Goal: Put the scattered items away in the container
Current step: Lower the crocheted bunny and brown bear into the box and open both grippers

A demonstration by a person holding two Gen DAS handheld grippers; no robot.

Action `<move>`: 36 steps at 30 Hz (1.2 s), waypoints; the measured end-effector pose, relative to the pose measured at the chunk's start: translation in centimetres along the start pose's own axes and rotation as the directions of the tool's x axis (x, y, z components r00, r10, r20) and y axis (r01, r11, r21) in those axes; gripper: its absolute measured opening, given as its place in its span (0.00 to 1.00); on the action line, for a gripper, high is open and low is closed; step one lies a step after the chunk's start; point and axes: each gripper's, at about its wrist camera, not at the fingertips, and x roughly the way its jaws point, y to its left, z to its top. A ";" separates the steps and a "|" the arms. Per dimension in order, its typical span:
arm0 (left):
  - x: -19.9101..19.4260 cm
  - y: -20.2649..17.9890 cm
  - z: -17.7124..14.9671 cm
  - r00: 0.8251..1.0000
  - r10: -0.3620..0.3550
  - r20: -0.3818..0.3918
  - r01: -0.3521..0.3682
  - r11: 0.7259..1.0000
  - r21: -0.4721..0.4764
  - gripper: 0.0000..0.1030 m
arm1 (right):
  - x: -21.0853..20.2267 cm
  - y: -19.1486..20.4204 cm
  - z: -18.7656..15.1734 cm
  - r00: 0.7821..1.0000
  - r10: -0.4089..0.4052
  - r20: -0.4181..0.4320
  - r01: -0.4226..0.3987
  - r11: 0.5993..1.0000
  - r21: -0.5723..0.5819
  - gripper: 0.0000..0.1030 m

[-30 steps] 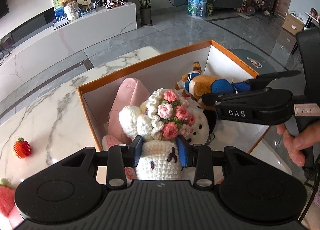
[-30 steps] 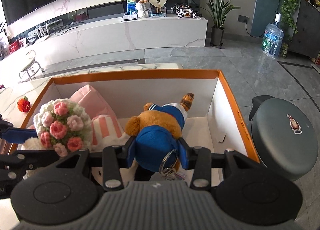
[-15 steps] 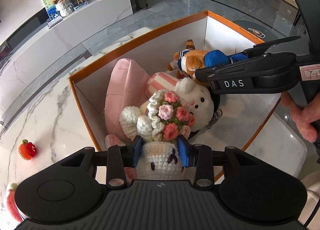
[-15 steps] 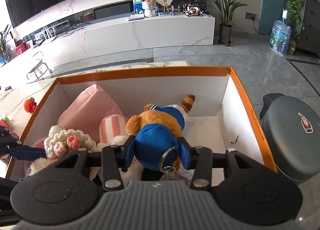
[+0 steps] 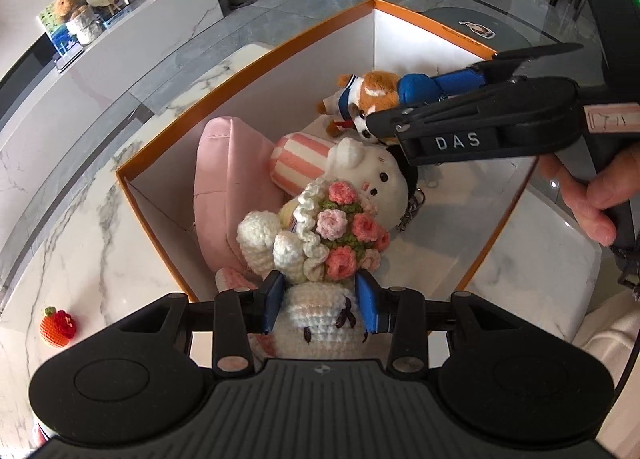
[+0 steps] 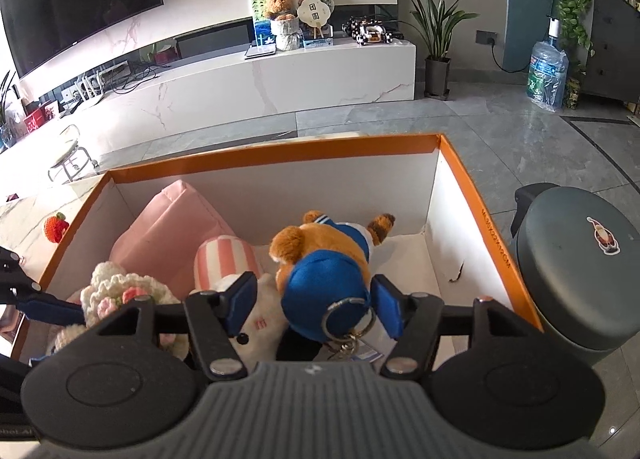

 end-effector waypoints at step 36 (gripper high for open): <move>-0.3 0.7 -1.1 0.996 0.001 0.087 0.010 0.993 -0.118 0.42 | 1.2 0.6 -0.3 0.998 -0.049 -0.024 0.048 0.997 -0.056 0.44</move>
